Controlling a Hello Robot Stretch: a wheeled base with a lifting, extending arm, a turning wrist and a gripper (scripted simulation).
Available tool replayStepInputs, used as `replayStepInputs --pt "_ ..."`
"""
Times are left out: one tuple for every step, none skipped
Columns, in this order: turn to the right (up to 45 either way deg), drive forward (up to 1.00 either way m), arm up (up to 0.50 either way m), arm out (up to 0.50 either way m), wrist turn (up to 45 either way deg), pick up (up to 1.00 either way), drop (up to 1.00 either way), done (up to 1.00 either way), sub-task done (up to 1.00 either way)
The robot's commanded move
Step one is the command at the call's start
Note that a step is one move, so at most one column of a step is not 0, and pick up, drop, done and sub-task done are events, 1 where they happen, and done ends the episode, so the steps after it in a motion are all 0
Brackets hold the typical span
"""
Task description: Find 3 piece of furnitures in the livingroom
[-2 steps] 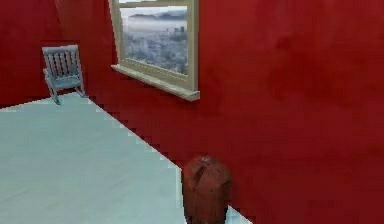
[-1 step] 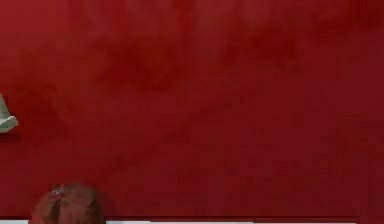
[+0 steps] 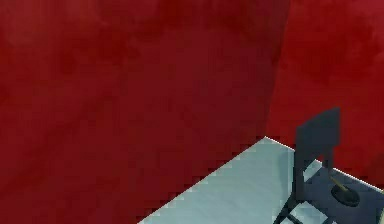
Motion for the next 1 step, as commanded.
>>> replayStepInputs --pt "0.0 0.10 0.00 0.00 0.0 0.00 0.00 0.00 0.00"
